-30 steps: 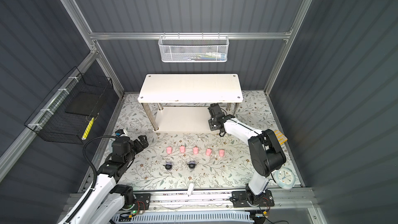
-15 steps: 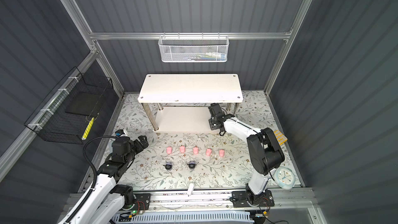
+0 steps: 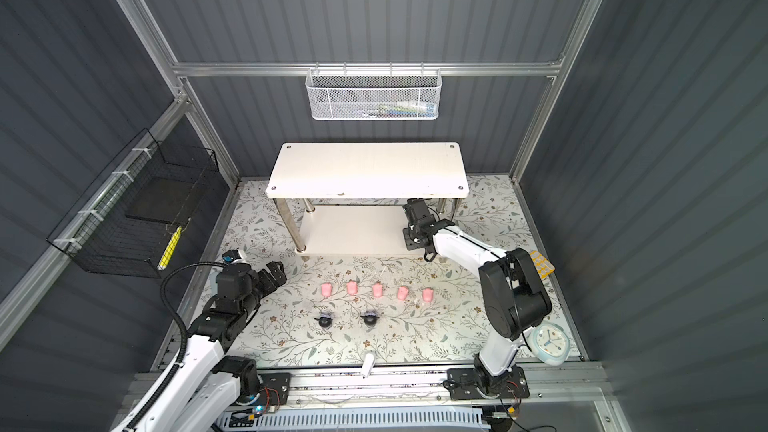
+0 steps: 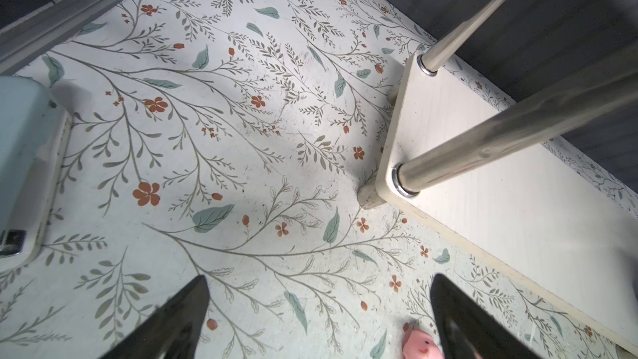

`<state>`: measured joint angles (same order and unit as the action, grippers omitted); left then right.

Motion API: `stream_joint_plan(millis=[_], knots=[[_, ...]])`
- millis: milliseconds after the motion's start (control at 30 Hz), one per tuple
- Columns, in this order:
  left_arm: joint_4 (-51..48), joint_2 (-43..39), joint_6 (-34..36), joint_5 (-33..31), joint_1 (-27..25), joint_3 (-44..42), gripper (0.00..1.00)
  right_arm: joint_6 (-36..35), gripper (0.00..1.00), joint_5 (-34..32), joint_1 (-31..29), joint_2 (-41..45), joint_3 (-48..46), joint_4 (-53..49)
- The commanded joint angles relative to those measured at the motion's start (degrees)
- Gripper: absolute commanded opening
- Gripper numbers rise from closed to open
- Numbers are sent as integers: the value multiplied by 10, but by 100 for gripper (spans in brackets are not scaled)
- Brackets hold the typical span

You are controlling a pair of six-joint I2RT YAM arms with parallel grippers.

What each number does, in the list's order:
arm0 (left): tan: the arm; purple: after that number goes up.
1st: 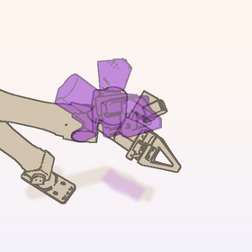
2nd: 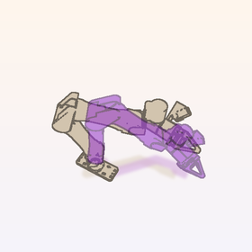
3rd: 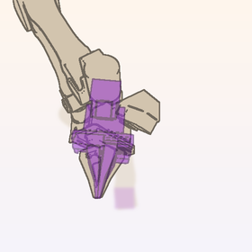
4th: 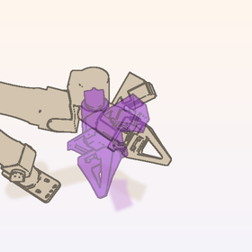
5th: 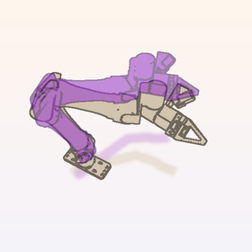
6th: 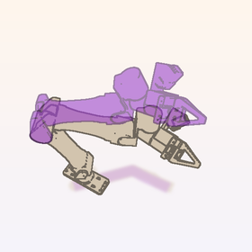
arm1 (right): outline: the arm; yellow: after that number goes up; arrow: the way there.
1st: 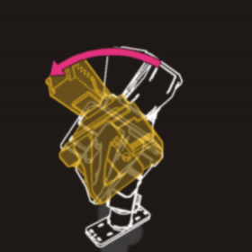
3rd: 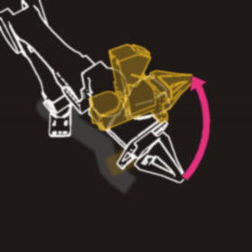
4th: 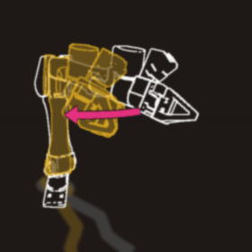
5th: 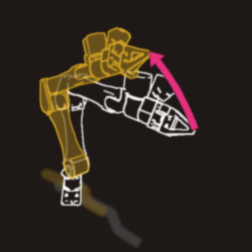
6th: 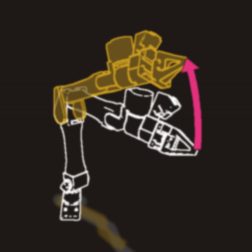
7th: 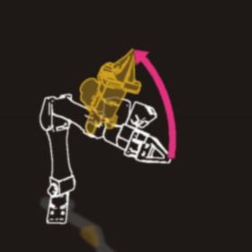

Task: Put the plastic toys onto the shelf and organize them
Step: 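Open the right gripper to release the toy on the lower shelf, then withdraw the right gripper toward the second witch-cat toy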

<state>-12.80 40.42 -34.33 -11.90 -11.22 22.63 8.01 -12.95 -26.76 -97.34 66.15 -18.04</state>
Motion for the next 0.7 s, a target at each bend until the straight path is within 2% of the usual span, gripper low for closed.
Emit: stream_joint_plan(millis=[0,367,667], knots=[[3,3,2,0,-3,-10,100,16,60,22,1,44,-15,5],[8,4,0,1,-3,-14,100,48,64,78,-7,135,-70,12],[4,-2,-3,5,-3,-16,100,70,66,90,-34,208,-130,19]])
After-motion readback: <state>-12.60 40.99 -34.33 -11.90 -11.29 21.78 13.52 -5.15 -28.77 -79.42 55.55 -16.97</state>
